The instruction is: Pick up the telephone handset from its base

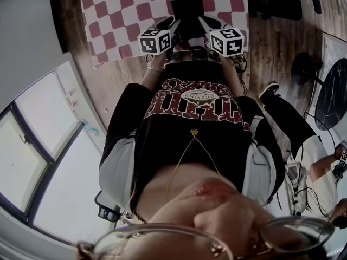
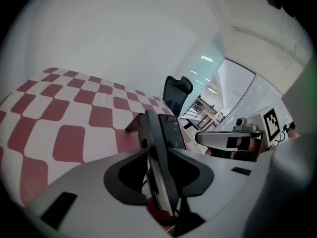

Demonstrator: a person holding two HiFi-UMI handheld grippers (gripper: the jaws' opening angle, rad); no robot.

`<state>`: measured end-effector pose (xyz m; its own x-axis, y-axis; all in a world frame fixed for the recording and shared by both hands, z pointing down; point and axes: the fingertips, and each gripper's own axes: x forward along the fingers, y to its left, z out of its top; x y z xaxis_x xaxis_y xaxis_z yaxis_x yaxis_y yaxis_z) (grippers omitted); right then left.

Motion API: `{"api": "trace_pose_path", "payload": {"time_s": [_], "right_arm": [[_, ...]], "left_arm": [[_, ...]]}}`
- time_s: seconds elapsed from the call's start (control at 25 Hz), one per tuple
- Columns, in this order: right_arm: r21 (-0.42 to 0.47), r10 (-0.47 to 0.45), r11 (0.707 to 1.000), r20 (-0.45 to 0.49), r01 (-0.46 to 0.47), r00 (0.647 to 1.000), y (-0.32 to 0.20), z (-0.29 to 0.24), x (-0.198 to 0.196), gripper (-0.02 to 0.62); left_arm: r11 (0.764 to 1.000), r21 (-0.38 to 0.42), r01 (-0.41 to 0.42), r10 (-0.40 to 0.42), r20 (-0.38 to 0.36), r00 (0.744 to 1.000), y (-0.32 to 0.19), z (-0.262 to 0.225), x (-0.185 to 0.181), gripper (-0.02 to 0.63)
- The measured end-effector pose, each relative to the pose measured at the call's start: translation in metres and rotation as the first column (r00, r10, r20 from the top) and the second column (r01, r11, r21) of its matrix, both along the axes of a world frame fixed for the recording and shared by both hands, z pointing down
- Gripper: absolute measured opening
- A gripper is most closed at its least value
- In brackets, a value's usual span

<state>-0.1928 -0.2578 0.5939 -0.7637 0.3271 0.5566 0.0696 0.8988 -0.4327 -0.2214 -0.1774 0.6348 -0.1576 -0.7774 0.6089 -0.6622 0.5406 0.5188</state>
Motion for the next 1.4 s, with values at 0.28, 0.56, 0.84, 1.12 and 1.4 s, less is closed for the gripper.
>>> {"api": "trace_pose_path", "payload": {"time_s": [0.28, 0.56, 0.84, 1.12, 1.4], "right_arm": [[-0.003, 0.021, 1.000, -0.003, -0.021, 1.000, -0.004, 0.000, 0.000, 0.018], [-0.001, 0.059, 0.998, -0.005, -0.059, 0.998, -0.014, 0.001, 0.005, 0.018], [0.003, 0.094, 0.996, -0.005, -0.094, 0.996, -0.025, 0.000, 0.011, 0.018], [0.006, 0.083, 0.997, -0.002, -0.083, 0.997, -0.024, -0.002, 0.012, 0.018], [0.006, 0.064, 0.998, 0.008, -0.064, 0.998, -0.021, -0.005, 0.012, 0.018]], "left_arm": [[1.000, 0.009, -0.029, 0.029, -0.059, 0.998, -0.007, 0.010, 0.004, 0.160], [0.999, 0.022, -0.033, 0.036, -0.104, 0.994, -0.016, 0.017, 0.002, 0.160], [1.000, -0.006, -0.028, 0.027, -0.126, 0.992, -0.015, 0.023, -0.001, 0.129], [1.000, -0.026, -0.007, 0.004, -0.132, 0.991, -0.013, 0.020, 0.002, 0.103], [1.000, 0.015, 0.023, -0.020, -0.154, 0.988, -0.011, 0.016, 0.003, 0.084]]}}
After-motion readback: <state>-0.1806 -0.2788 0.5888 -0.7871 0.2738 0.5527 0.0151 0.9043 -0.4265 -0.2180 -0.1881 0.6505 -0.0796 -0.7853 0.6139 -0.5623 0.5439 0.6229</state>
